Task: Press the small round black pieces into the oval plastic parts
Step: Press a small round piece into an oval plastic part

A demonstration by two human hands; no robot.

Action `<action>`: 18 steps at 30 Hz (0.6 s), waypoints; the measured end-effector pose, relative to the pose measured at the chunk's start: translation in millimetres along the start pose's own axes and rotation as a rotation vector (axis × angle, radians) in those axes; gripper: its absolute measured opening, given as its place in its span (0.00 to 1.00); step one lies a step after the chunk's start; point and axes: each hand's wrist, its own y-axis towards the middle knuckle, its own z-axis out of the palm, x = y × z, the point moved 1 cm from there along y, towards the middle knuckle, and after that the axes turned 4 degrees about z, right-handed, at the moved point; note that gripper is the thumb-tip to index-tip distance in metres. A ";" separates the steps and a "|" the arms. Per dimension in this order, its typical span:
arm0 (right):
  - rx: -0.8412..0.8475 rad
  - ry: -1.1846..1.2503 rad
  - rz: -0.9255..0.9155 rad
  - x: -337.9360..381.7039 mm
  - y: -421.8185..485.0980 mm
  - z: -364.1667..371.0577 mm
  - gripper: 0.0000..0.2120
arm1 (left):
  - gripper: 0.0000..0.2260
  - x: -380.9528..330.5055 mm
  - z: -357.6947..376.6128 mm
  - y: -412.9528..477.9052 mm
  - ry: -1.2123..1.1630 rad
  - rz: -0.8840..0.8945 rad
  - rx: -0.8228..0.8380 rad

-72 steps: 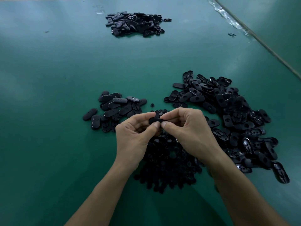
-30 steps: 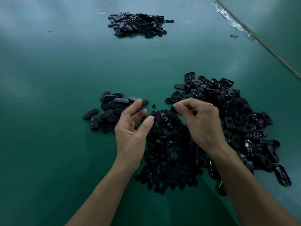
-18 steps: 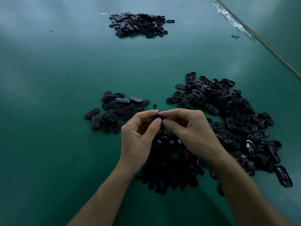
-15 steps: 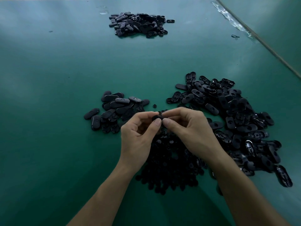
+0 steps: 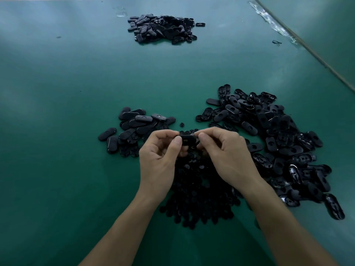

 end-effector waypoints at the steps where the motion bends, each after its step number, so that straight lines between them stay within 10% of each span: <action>1: -0.020 -0.126 -0.028 0.1 0.3 0.8 0.08 | 0.04 0.6 -0.3 0.5 -0.019 -0.014 -0.010; 6: 0.015 -0.476 -0.065 -0.1 -1.6 7.5 0.17 | 0.08 0.8 0.2 0.1 -0.049 -0.020 -0.032; 18: -0.028 -0.437 -0.045 0.5 0.9 6.4 0.08 | 0.06 2.2 -0.4 1.3 -0.081 -0.020 -0.053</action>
